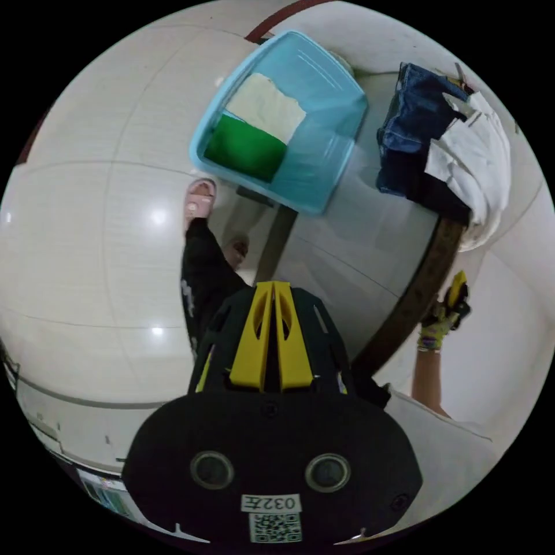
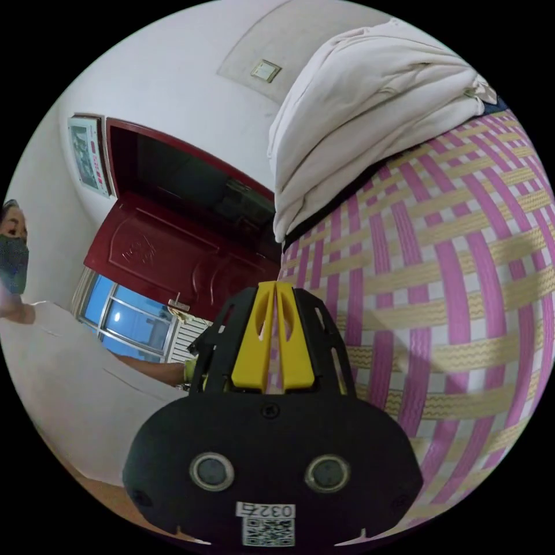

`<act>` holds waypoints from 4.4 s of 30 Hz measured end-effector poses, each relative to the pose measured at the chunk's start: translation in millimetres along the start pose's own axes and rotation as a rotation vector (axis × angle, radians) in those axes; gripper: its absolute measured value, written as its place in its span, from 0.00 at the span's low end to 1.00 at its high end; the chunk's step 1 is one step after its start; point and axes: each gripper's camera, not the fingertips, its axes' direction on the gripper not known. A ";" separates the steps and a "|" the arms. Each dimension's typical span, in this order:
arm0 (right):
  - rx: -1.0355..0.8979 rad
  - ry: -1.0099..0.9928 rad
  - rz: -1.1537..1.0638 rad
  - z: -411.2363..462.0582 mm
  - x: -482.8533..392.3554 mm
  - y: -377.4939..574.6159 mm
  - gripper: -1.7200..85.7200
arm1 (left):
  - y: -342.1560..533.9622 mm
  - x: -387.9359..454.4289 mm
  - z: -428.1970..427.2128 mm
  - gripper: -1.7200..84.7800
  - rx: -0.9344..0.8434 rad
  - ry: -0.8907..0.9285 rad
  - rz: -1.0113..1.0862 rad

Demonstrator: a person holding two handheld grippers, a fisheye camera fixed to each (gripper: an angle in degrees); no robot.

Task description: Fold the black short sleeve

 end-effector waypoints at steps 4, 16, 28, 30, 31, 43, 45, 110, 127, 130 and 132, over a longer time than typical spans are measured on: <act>0.019 0.060 0.043 -21.1 -23.9 3.5 0.01 | -86.0 28.7 24.5 0.01 -0.127 -0.149 0.170; 0.060 0.113 0.177 -69.2 -69.6 12.7 0.01 | -365.7 81.9 107.7 0.05 -0.122 -0.270 0.362; 0.064 0.034 0.269 -97.9 -90.0 20.4 0.01 | -554.4 27.8 270.8 0.08 -0.245 -0.419 0.319; 0.069 0.022 0.289 -100.2 -91.9 21.5 0.01 | -559.1 5.2 310.0 0.08 -0.315 -0.487 0.285; 0.078 0.024 0.293 -101.1 -94.7 22.6 0.01 | -557.9 -10.3 333.0 0.09 -0.346 -0.491 0.263; 0.113 0.006 0.329 -101.0 -110.7 28.7 0.01 | -561.5 -116.4 486.5 0.08 -0.440 -0.539 0.017; 0.116 0.007 0.327 -99.3 -112.7 29.2 0.01 | -572.3 -120.4 488.7 0.05 -0.428 -0.527 0.017; 0.125 0.054 0.231 213.9 63.9 28.8 0.01 | -394.9 -70.5 7.4 0.01 -0.327 0.881 1.004; 0.655 -0.351 0.226 196.1 131.1 263.0 0.01 | -6.2 377.1 5.8 0.01 -0.295 0.986 1.934; 0.674 -0.181 0.276 155.8 129.0 371.5 0.01 | 43.8 418.3 160.3 0.01 -0.465 0.894 1.843; 0.730 -0.115 0.319 133.3 130.7 441.2 0.01 | 68.0 434.3 288.3 0.01 -0.626 0.499 1.804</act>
